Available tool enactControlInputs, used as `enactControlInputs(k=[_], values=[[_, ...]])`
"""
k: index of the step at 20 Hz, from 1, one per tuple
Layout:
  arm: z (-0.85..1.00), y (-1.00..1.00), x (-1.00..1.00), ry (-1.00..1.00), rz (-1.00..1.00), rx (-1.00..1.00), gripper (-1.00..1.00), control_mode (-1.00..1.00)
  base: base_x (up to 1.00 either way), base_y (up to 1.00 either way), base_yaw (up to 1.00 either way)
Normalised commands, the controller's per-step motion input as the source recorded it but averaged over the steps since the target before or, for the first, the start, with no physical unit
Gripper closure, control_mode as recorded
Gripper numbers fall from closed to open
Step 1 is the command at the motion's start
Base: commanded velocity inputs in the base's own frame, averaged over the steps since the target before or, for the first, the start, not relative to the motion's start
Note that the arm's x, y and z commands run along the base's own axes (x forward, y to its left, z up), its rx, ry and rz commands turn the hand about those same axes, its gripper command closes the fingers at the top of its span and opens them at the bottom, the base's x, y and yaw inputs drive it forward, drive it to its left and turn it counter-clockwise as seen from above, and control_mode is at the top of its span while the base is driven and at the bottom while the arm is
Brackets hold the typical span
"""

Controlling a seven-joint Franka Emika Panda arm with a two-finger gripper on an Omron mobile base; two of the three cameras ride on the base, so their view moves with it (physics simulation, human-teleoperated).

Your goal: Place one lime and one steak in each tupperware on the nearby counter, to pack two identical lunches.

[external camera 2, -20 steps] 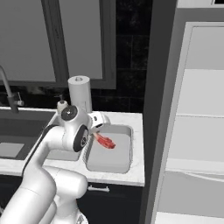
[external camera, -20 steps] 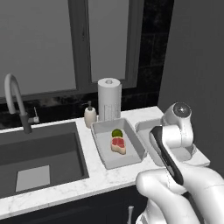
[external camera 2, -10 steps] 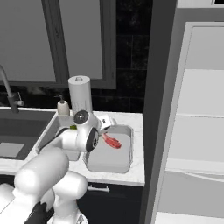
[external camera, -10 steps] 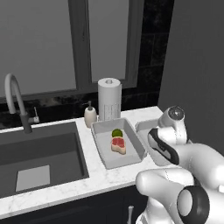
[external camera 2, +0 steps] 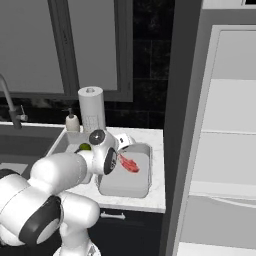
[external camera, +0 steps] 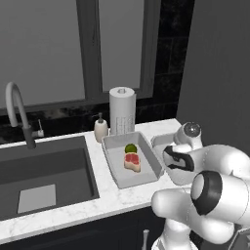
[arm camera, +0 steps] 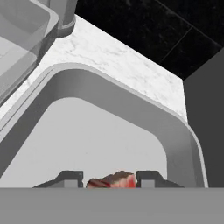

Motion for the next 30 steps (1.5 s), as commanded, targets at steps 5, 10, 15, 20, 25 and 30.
enactControlInputs(k=[5,10,15,20,25,30], values=[[0.24,0.0,-0.01,0.0,0.0,0.02,-1.0,-1.0,0.0,0.0,0.0],[0.77,0.0,-0.31,0.0,0.0,0.04,-1.0,-1.0,0.0,0.0,0.0],[0.71,0.02,-0.32,0.06,-0.08,0.12,-1.0,-1.0,0.0,0.0,0.0],[0.4,0.2,-0.76,0.22,-0.25,0.47,-1.0,-1.0,0.0,0.0,0.0],[0.2,0.72,-0.93,0.04,-0.17,0.05,-1.0,-1.0,0.0,0.0,0.0],[0.02,0.64,-0.71,-0.05,-0.09,-0.1,-1.0,-1.0,0.0,0.0,0.0]])
